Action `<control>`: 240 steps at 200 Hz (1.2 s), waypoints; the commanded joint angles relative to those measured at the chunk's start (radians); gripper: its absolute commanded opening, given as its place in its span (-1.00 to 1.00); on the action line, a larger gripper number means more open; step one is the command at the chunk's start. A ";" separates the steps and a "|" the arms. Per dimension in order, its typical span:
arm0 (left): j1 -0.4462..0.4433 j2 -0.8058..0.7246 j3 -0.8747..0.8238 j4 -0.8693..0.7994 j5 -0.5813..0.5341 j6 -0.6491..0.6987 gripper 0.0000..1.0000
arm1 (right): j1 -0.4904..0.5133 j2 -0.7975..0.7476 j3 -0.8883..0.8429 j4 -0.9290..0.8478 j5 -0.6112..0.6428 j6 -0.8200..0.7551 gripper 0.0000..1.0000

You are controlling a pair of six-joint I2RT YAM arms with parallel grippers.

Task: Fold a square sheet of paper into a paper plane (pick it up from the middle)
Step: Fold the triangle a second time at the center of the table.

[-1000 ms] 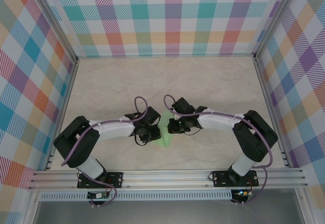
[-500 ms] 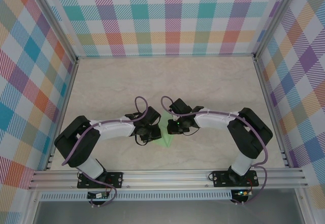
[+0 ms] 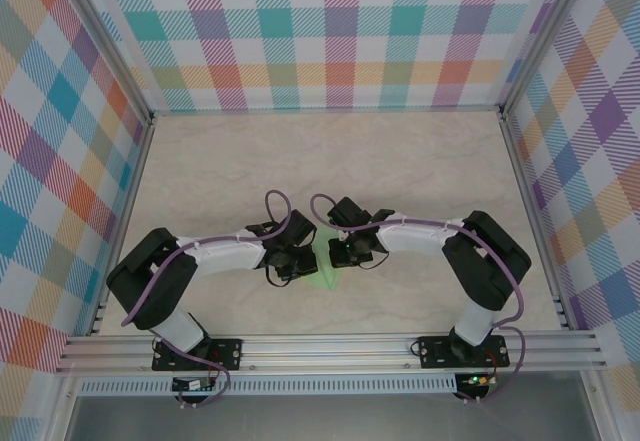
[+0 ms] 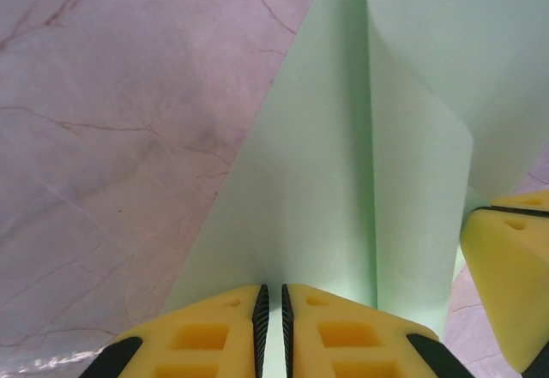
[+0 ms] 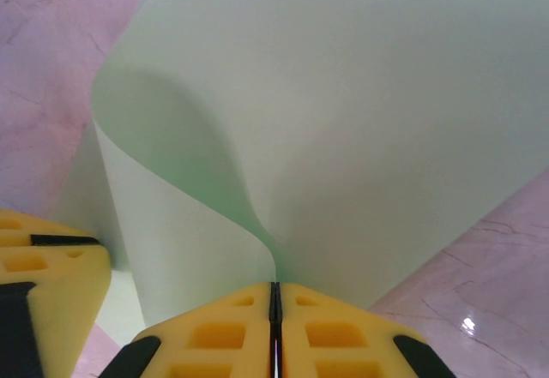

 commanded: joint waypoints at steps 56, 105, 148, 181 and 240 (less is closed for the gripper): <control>-0.001 0.016 -0.034 -0.013 -0.004 0.001 -0.69 | 0.006 -0.004 0.036 -0.042 0.032 -0.017 -0.80; -0.001 0.018 -0.036 -0.011 -0.002 0.000 -0.69 | 0.005 0.001 0.035 -0.041 0.032 -0.024 -0.80; -0.001 0.019 -0.031 -0.012 -0.001 0.000 -0.69 | 0.005 0.017 0.041 -0.055 0.048 -0.024 -0.80; -0.001 0.018 -0.035 -0.014 -0.002 0.000 -0.69 | 0.005 0.016 0.041 -0.060 0.060 -0.020 -0.80; -0.003 0.022 -0.034 -0.011 0.001 0.001 -0.69 | 0.005 0.019 0.050 -0.055 0.048 -0.027 -0.80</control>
